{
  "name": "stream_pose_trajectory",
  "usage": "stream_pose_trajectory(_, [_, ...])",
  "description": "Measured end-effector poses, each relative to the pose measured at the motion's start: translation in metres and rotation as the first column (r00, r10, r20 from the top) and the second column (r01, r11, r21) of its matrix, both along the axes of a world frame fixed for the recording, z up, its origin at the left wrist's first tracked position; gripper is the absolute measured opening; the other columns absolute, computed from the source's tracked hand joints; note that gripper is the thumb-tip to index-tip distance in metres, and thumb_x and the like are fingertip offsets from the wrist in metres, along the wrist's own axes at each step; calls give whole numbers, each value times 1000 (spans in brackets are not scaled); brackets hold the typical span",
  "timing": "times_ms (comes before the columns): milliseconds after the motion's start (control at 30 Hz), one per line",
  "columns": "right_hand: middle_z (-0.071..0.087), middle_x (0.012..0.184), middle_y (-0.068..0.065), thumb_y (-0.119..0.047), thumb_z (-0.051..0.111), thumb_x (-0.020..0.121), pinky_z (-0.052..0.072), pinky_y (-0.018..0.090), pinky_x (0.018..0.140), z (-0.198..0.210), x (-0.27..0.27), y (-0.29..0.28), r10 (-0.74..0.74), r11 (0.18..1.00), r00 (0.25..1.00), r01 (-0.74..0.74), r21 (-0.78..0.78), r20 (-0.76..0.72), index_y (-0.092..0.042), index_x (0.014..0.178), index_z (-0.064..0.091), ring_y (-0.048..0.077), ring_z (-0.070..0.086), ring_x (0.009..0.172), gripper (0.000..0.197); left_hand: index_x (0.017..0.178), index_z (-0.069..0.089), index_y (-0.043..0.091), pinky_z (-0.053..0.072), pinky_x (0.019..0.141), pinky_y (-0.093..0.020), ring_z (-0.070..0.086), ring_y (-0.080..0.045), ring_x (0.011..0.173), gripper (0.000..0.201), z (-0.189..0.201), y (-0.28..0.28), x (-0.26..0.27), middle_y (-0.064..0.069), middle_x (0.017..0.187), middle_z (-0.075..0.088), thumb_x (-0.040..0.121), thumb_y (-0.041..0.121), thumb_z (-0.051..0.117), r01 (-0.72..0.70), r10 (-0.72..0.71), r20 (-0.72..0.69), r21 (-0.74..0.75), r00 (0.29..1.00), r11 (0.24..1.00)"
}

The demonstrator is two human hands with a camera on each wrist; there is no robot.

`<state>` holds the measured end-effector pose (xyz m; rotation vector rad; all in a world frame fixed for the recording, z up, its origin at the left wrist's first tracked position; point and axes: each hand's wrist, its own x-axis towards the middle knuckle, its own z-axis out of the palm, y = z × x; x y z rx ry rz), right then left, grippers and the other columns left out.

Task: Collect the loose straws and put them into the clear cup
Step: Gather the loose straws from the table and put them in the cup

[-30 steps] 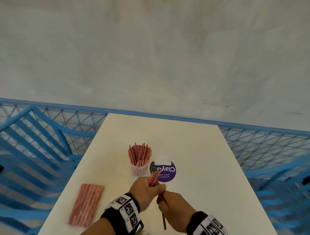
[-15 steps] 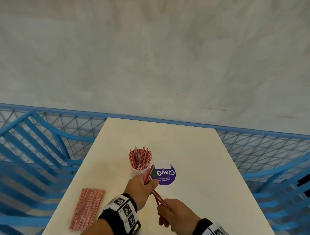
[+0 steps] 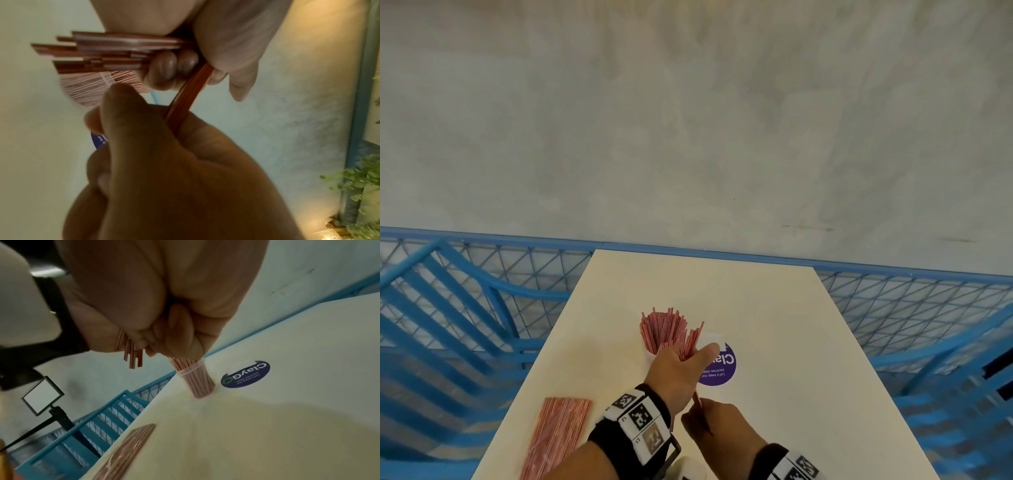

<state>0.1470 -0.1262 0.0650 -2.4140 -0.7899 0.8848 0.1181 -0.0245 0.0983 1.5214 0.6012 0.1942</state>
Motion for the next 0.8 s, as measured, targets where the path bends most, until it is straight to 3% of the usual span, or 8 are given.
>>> stream_pose_trajectory(33, [63, 103, 2, -39, 40, 99, 45, 25, 95, 0, 1, 0, -16, 1000, 999, 16, -14, -48, -12, 115, 60, 12, 54, 87, 37, 55, 54, 4, 36, 37, -9, 49, -5, 31, 43, 1, 1, 0, -10, 39, 45, 86, 31, 66, -2, 2, 15, -6, 1000, 1000])
stream_pose_trajectory(167, [62, 98, 0, -41, 39, 99, 45, 23, 91, -2, 2, 4, -91, 995, 968, 80, -59, -232, -18, 98, 59, 11, 56, 87, 30, 49, 47, 19, 39, 41, -12, 49, -4, 33, 47, 3, -1, 1, 6, 34, 48, 92, 35, 56, -24, 28, 66, -56, 997, 998])
stream_pose_trajectory(333, [66, 118, 8, -29, 43, 100, 42, 17, 84, 2, 6, 6, -113, 993, 955, 101, -58, -273, -5, 123, 59, 17, 59, 94, 37, 45, 58, 7, 55, 67, -31, 60, -19, 52, 65, 8, -8, -1, -11, 48, 60, 92, 51, 48, 21, -13, 93, -79, 996, 997])
stream_pose_trajectory(433, [62, 125, 7, -22, 52, 95, 41, 22, 96, 1, 11, 3, -113, 994, 949, 111, -25, -294, -7, 124, 58, 17, 57, 106, 34, 43, 46, 10, 45, 51, -28, 45, -15, 36, 62, 14, -10, -1, -5, 37, 46, 91, 51, 48, 43, -32, 132, -86, 991, 995])
stream_pose_trajectory(533, [61, 128, 9, -27, 56, 93, 40, 23, 102, 4, 9, -2, -85, 996, 924, 94, 6, -372, -7, 123, 62, 16, 55, 102, 36, 47, 36, 13, 29, 41, -18, 34, -8, 29, 55, 22, -7, 1, 1, 35, 36, 91, 40, 55, 24, 3, 140, -190, 990, 982])
stream_pose_trajectory(667, [61, 131, 6, -21, 46, 98, 37, 14, 100, 4, 10, -14, -71, 992, 919, 107, 73, -388, -3, 137, 45, 16, 56, 117, 42, 45, 38, 16, 30, 39, -16, 31, -7, 30, 53, 29, -6, 3, 3, 36, 35, 90, 34, 59, 16, 12, 145, -191, 989, 982])
stream_pose_trajectory(733, [73, 107, 2, -15, 42, 100, 46, 11, 88, 7, 8, -19, 13, 982, 896, 73, 176, -443, 6, 134, 45, 0, 66, 91, 40, 45, 34, 16, 28, 40, -17, 27, -9, 30, 54, 27, -8, 5, 4, 35, 32, 90, 31, 60, 16, 15, 160, -191, 987, 981])
stream_pose_trajectory(800, [74, 79, 4, -15, 41, 100, 52, 15, 73, 6, 11, -21, 15, 956, 832, 151, 252, -554, 12, 117, 56, 2, 67, 67, 35, 46, 32, 16, 26, 41, -18, 27, -10, 29, 54, 25, -10, 5, 4, 34, 31, 89, 28, 61, 13, 19, 167, -190, 986, 982])
